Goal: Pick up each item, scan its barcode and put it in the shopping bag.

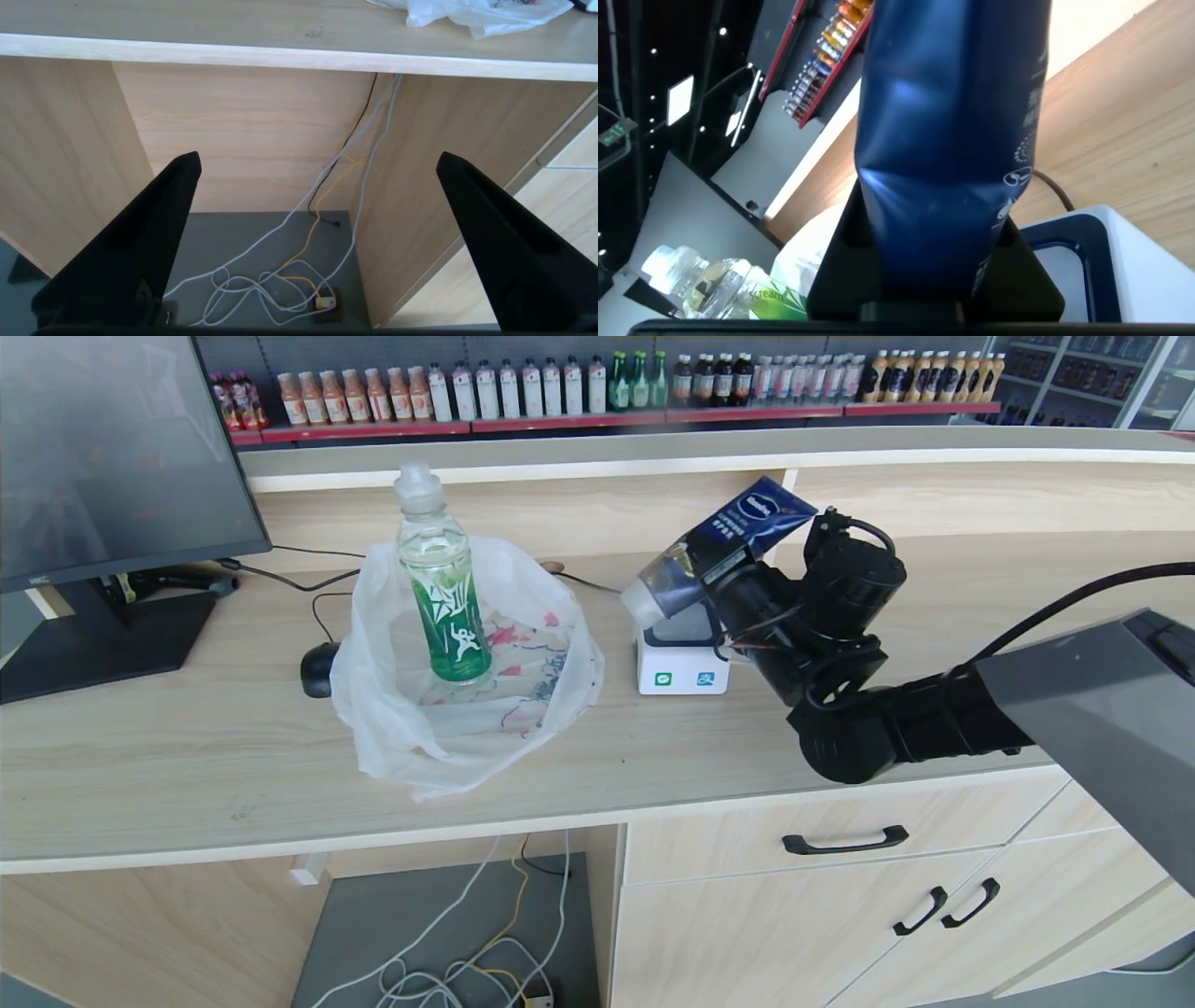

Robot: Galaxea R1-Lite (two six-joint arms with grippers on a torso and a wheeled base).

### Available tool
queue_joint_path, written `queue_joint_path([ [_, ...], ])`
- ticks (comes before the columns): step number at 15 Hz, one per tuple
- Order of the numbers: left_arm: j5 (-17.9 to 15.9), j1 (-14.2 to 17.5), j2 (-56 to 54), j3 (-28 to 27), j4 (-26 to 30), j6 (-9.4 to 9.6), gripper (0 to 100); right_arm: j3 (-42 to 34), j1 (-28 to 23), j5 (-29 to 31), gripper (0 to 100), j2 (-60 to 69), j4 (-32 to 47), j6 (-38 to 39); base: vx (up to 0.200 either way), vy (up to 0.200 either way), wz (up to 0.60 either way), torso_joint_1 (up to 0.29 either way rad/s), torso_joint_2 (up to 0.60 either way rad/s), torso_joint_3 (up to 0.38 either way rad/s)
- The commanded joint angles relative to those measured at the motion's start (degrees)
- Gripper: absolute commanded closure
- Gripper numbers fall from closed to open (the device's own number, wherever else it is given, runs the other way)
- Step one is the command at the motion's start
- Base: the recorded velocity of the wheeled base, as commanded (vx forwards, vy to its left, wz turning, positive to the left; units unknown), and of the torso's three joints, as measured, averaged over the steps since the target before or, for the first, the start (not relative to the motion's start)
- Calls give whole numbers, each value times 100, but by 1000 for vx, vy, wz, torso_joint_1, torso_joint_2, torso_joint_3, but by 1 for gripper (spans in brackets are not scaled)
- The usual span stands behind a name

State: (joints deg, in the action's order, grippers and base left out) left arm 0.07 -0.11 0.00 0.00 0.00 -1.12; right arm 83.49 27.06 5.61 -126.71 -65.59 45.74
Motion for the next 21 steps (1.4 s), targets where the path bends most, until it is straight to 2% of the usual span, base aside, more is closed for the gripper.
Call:
queue_joint_path([
  [1,1,2,9,0,0,-2,0,0,-8,2,100,6,-7,40,0,0,0,0,0,0],
  [21,1,2,0,0,0,-2,0,71,-43,-16,100,85,-7,76,0,0,0,0,0,0],
])
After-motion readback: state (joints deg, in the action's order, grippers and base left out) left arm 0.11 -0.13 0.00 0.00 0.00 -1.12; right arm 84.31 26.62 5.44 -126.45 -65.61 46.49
